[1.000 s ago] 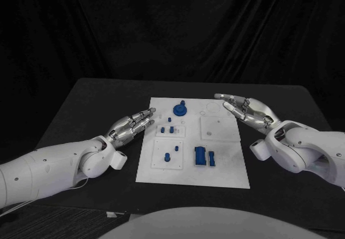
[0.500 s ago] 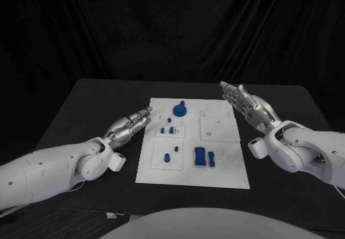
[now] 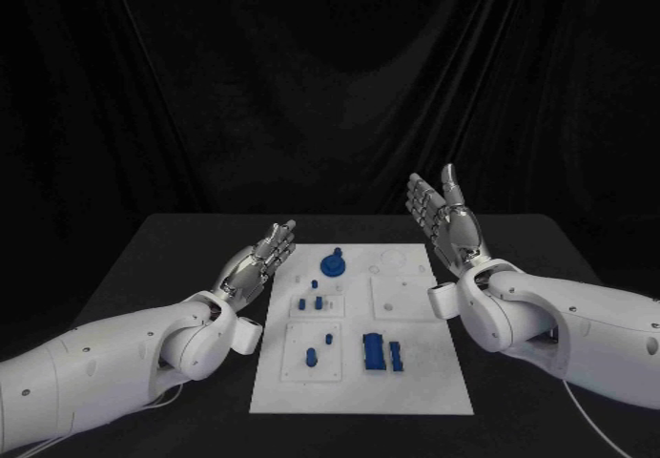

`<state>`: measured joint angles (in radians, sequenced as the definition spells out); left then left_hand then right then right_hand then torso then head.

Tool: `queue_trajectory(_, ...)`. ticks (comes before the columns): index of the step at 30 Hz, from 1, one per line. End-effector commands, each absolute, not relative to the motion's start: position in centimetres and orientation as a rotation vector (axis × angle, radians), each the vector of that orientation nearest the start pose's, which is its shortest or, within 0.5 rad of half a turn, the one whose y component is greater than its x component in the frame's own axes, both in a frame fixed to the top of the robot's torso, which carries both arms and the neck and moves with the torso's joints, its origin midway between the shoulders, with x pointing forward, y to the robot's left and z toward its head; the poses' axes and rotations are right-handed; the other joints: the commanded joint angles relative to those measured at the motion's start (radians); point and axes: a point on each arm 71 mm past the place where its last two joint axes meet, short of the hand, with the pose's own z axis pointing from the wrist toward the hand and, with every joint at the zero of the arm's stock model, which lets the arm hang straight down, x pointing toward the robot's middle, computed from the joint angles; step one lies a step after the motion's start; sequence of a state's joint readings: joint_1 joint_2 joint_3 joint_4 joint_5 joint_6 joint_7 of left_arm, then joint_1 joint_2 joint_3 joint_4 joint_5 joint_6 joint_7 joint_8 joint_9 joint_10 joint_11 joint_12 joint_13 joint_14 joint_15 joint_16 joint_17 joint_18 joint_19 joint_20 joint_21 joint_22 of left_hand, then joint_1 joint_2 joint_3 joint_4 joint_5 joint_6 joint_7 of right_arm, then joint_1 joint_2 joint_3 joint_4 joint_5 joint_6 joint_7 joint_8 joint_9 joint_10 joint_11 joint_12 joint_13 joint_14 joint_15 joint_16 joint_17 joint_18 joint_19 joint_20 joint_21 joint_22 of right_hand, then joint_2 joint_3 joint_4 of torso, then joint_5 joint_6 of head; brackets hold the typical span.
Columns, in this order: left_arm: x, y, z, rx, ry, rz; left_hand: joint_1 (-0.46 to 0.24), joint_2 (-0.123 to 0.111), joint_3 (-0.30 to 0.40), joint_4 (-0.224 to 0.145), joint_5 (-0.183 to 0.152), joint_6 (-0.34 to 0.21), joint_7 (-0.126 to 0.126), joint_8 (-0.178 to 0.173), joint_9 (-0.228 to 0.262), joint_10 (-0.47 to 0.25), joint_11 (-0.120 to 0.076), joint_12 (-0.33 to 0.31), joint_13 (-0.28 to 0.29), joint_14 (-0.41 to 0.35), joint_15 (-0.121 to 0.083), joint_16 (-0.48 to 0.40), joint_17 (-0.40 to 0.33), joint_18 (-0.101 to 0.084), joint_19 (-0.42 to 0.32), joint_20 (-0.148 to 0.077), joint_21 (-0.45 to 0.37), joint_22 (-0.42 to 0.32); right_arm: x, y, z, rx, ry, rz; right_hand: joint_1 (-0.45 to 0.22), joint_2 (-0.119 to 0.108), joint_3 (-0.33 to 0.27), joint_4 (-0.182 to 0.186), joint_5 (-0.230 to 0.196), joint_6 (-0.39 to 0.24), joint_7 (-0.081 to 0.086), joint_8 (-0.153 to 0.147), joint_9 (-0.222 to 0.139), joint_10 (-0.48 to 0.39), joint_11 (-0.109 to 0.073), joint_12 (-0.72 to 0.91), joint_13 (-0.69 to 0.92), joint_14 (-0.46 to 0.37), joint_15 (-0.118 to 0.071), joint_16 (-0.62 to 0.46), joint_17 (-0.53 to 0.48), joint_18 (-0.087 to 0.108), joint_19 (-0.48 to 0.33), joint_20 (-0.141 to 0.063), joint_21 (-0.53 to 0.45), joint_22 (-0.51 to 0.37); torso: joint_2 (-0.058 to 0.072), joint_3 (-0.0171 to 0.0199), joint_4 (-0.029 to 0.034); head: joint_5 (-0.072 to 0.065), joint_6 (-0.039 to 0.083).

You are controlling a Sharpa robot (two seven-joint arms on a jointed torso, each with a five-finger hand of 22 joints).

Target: Assemble the parts on the task board

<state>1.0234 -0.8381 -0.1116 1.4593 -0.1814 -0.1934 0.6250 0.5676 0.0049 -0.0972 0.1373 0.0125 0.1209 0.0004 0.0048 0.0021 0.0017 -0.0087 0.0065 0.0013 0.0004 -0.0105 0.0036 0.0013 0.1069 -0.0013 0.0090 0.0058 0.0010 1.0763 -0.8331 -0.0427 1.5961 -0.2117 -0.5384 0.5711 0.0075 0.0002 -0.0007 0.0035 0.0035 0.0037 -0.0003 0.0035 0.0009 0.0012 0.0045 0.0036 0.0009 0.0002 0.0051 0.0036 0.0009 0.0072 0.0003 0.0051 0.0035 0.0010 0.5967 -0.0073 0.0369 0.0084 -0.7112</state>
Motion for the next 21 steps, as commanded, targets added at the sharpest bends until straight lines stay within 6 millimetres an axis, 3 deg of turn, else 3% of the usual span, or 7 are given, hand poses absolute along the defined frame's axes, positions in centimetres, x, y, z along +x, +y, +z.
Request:
queue_trajectory(1,45.3,21.6,-26.3,-1.053,1.386,-1.428,-0.183,-0.005,0.097,-0.044,-0.013,-0.039,0.0,-0.005,-0.002,-0.002,0.009,-0.007,-0.001,0.0,0.011,-0.004,-0.001,-0.032,0.001,-0.009,-0.006,-0.001,45.9,-19.9,-22.3,1.135,1.245,1.265,-0.008,0.0,0.001,-0.004,-0.004,-0.004,0.0,-0.004,-0.001,-0.001,-0.004,-0.004,-0.001,0.0,-0.005,-0.004,-0.001,-0.007,0.0,-0.005,-0.004,-0.001,-0.032,0.0043,-0.0224,-0.004,0.056)
queue_trajectory(2,45.4,21.4,-25.9,-1.066,1.369,-1.411,-0.199,-0.005,0.097,-0.05,-0.013,-0.042,0.0,-0.005,-0.002,-0.002,0.009,-0.007,-0.001,0.0,0.011,-0.004,-0.001,-0.107,0.001,-0.009,-0.006,-0.001,45.9,-19.7,-22.3,1.154,1.237,1.256,-0.008,0.0,0.001,-0.004,-0.004,-0.004,0.0,-0.004,-0.001,-0.001,-0.004,-0.004,-0.001,0.0,-0.005,-0.004,-0.001,-0.007,0.0,-0.005,-0.004,-0.001,-0.036,0.0049,-0.025,-0.005,0.066)
queue_trajectory(5,45.7,20.7,-24.9,-1.107,1.32,-1.356,-0.239,-0.005,0.097,-0.059,-0.013,-0.049,0.0,-0.005,-0.002,-0.002,0.009,-0.007,-0.001,0.0,0.011,-0.004,-0.001,-0.107,0.001,-0.009,-0.006,-0.001,46.1,-19.4,-22.4,1.195,1.223,1.236,-0.008,0.0,0.001,-0.004,-0.004,-0.004,0.0,-0.004,-0.001,-0.001,-0.004,-0.004,-0.001,0.0,-0.005,-0.004,-0.001,-0.007,0.0,-0.005,-0.004,-0.001,-0.045,0.0062,-0.0314,-0.007,0.09)
queue_trajectory(7,45.9,20.3,-24.3,-1.131,1.294,-1.325,-0.264,-0.005,0.097,-0.067,-0.013,-0.121,0.0,-0.005,-0.002,-0.002,0.009,-0.007,-0.001,0.0,0.011,-0.004,-0.001,-0.107,0.001,-0.009,-0.006,-0.001,46.2,-19.3,-22.4,1.207,1.218,1.23,-0.008,0.0,0.001,-0.004,-0.004,-0.004,0.0,-0.004,-0.001,-0.001,-0.004,-0.004,-0.001,0.0,-0.005,-0.004,-0.001,-0.007,0.0,-0.005,-0.004,-0.001,-0.049,0.0067,-0.0342,-0.008,0.101)
queue_trajectory(8,46.0,20.1,-23.8,-1.148,1.276,-1.303,-0.276,-0.005,0.097,-0.137,-0.013,-0.121,0.0,-0.005,-0.002,-0.002,0.009,-0.007,-0.001,0.0,0.011,-0.004,-0.001,-0.107,0.001,-0.009,-0.006,-0.001,46.2,-19.2,-22.4,1.209,1.218,1.229,-0.008,0.0,0.001,-0.004,-0.004,-0.004,0.0,-0.004,-0.001,-0.001,-0.004,-0.004,-0.001,0.0,-0.005,-0.004,-0.001,-0.007,0.0,-0.005,-0.004,-0.001,-0.05,0.007,-0.0353,-0.008,0.105)
queue_trajectory(9,46.0,19.9,-23.6,-1.159,1.265,-1.29,-0.292,-0.005,0.097,-0.137,-0.013,-0.121,0.0,-0.005,-0.002,-0.002,0.009,-0.007,-0.001,0.0,0.011,-0.004,-0.001,-0.107,0.001,-0.009,-0.006,-0.001,46.2,-19.2,-22.4,1.209,1.218,1.229,-0.008,0.0,0.001,-0.004,-0.004,-0.004,0.0,-0.004,-0.001,-0.001,-0.004,-0.004,-0.001,0.0,-0.005,-0.004,-0.001,-0.007,0.0,-0.005,-0.004,-0.001,-0.052,0.0072,-0.0364,-0.008,0.109)
queue_trajectory(21,46.2,19.2,-22.4,-1.209,1.218,-1.229,-0.399,-0.005,0.097,-0.137,-0.013,-0.121,0.0,-0.005,-0.002,-0.002,0.009,-0.007,-0.001,0.0,0.011,-0.004,-0.001,-0.107,0.001,-0.009,-0.006,-0.001,46.2,-19.2,-22.4,1.209,1.218,1.229,-0.008,0.0,0.001,-0.004,-0.004,-0.004,0.0,-0.004,-0.001,-0.001,-0.004,-0.004,-0.001,0.0,-0.005,-0.004,-0.001,-0.007,0.0,-0.005,-0.004,-0.001,-0.053,0.0073,-0.0369,-0.008,0.111)
